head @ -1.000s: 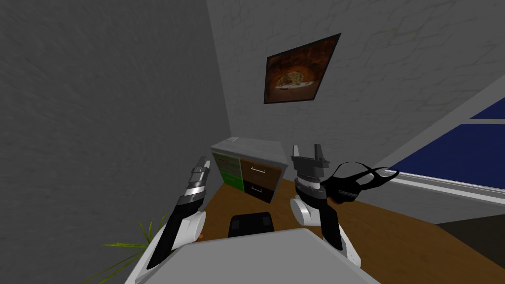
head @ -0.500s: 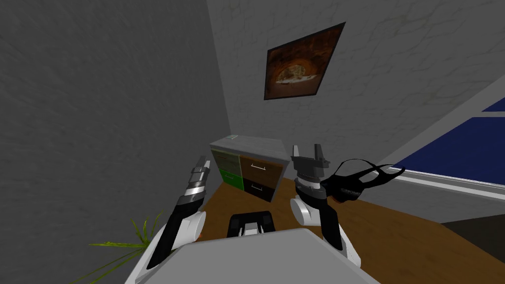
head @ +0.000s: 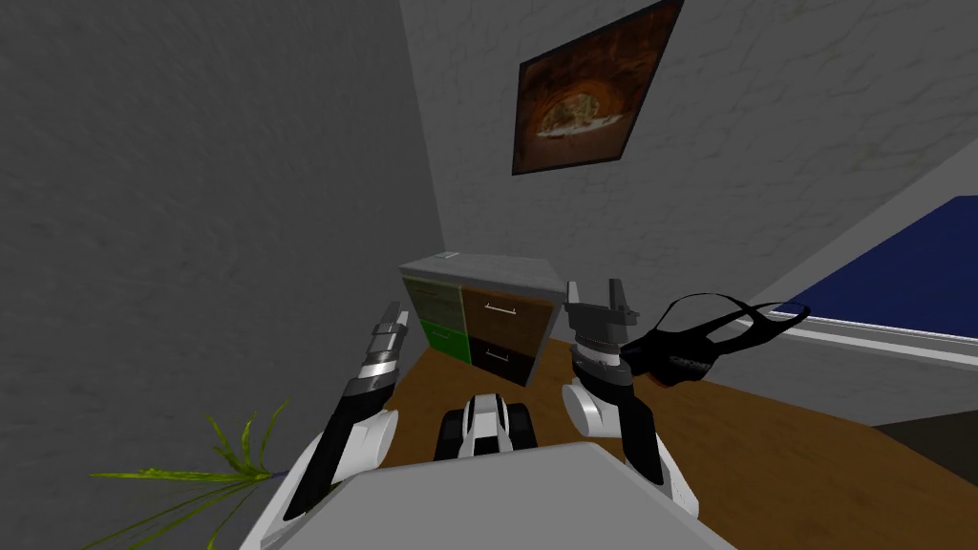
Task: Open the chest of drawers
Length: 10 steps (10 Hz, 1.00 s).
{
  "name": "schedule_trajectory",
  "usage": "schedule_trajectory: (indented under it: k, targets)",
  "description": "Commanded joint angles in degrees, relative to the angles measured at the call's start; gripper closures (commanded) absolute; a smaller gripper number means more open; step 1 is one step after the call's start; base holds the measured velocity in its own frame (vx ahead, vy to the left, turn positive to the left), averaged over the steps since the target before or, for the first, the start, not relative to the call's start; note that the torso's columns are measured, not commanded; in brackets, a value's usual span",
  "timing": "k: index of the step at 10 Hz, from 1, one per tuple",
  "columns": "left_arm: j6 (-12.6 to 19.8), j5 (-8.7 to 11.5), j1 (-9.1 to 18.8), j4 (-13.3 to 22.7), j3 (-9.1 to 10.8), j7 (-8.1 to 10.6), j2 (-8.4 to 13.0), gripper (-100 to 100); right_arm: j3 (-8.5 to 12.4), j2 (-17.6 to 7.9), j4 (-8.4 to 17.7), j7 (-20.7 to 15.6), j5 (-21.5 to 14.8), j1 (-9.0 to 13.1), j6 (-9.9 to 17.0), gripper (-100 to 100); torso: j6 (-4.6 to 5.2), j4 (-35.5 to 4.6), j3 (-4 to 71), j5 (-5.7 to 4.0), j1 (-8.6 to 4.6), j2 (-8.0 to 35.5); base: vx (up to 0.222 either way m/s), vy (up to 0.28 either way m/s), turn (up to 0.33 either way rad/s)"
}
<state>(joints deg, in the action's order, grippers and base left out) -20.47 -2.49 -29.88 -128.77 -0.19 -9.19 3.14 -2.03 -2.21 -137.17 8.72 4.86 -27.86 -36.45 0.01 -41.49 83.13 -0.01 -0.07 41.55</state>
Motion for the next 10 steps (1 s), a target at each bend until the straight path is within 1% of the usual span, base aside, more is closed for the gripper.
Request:
schedule_trajectory:
  k: [1,2,3,6,8,10]
  targets:
    - [0.40,-0.39,0.54,1.82,-0.68,-0.01,2.93,-100,0.00,0.00,0.01,0.00,0.00,0.00,0.00,0,-0.01,-0.56,1.11,-0.02,-0.08,0.54,-0.005,-0.098,-0.074]
    - [0.97,-0.84,1.09,3.49,-1.45,-0.06,3.80,-100,-0.01,0.01,0.01,0.00,0.00,0.00,0.00,0,0.00,-0.72,1.38,-0.04,-0.14,0.67,-0.015,-0.173,-0.155]
    - [1.36,-1.14,1.47,4.65,-1.99,-0.09,3.98,-100,-0.02,0.02,0.01,0.00,0.00,0.00,0.00,0,0.01,-0.78,1.42,-0.08,-0.28,0.73,-0.001,-0.189,-0.122]
    - [2.29,-1.86,2.37,7.38,-3.24,-0.17,3.77,-100,-0.01,0.01,0.01,0.00,0.00,0.00,0.00,0,-0.01,-0.78,1.46,0.07,0.22,0.69,0.020,-0.136,-0.083]
    - [3.28,-2.64,3.33,10.32,-4.60,-0.26,3.68,-100,-0.01,0.01,0.01,0.00,0.00,0.00,0.00,0,-0.01,-0.80,1.42,0.01,0.05,0.76,0.012,-0.161,-0.116]
    - [4.09,-3.27,4.11,12.70,-5.69,-0.33,4.83,-100,-0.02,0.02,0.00,0.00,0.00,0.00,0.00,0,-0.01,-0.79,1.46,-0.04,-0.11,0.69,0.035,-0.194,-0.120]
